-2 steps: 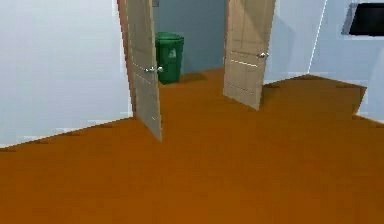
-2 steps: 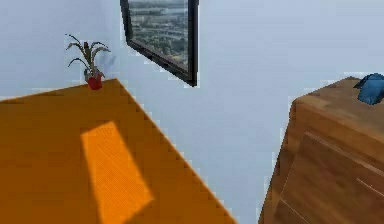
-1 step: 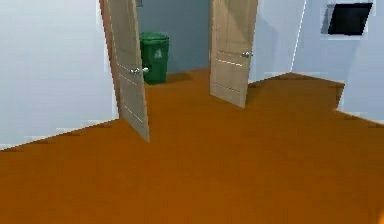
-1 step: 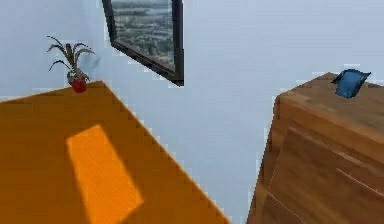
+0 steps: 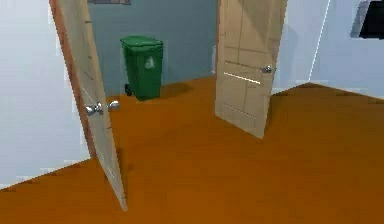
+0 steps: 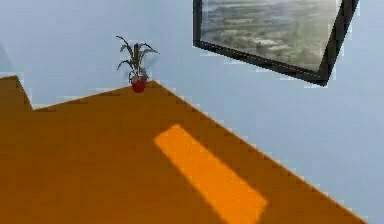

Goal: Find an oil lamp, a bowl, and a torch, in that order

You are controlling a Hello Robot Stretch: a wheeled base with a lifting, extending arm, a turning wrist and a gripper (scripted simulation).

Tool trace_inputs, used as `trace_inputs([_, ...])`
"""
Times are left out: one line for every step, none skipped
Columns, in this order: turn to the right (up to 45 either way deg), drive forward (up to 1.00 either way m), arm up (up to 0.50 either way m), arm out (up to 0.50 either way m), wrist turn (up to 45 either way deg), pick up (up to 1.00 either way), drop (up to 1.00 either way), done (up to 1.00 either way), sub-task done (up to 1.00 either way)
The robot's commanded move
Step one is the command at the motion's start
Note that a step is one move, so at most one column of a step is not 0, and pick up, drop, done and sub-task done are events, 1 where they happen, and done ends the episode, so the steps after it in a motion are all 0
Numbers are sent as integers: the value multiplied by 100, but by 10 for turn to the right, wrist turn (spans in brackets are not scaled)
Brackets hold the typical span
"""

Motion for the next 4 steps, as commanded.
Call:
trace_inputs([0,100,0,0,0,0,0,0,0])
trace_inputs([0,45,0,0,0,0,0,0,0])
trace_inputs([-30,0,0,0,0,0,0,0,0])
trace_inputs([0,100,0,0,0,0,0,0,0])
